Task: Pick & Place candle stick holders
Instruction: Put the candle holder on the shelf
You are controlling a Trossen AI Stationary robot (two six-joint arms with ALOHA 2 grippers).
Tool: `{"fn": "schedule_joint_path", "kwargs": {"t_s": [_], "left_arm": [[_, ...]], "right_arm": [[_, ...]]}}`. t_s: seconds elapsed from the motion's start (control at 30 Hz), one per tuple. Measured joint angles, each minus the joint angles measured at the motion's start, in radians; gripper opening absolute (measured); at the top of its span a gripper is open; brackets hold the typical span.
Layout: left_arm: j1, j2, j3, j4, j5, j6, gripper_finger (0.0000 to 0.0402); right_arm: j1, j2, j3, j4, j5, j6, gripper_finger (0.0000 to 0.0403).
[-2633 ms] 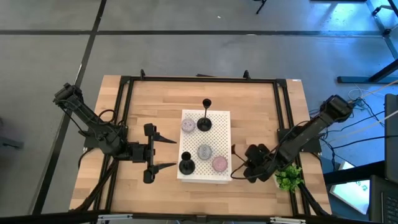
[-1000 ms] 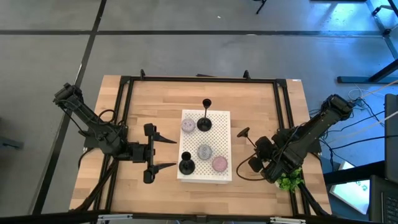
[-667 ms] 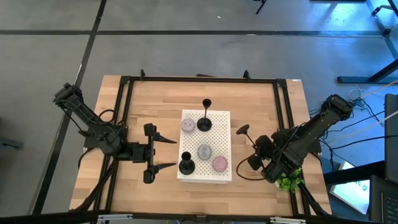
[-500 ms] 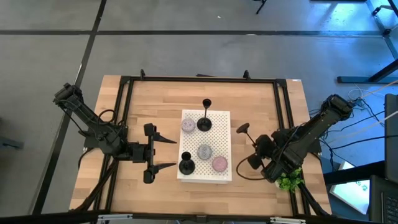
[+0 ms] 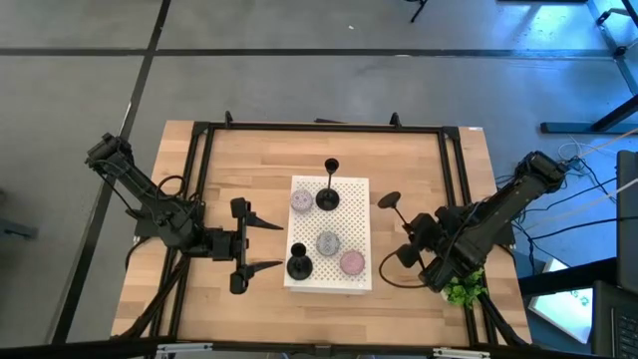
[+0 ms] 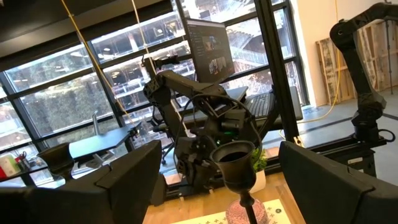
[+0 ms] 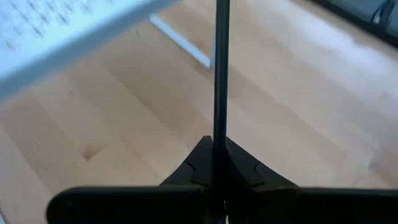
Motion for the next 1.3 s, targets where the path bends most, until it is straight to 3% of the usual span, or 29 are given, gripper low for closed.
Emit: {"fn": "schedule_joint_path", "kwargs": {"t_s": [0.47, 0.87, 1.07, 1.3], "left_arm": [[0.000, 0.000, 0.000, 0.000, 0.000, 0.000, 0.0322], [0.000, 0.000, 0.000, 0.000, 0.000, 0.000, 0.0322], [0.000, 0.000, 0.000, 0.000, 0.000, 0.000, 0.0322], [0.000, 0.000, 0.000, 0.000, 0.000, 0.000, 0.0322]], "right_arm": [[0.000, 0.000, 0.145, -0.153, 0.209, -0.037, 0.0014], [0.000, 0.000, 0.151, -0.156, 0.220, -0.106, 0.0014], [0.000, 0.000, 0.151, -0.156, 0.327, -0.133, 0.0014], [-0.024, 0.000, 0.151, -0.160, 0.347, -0.160, 0.0014]]}}
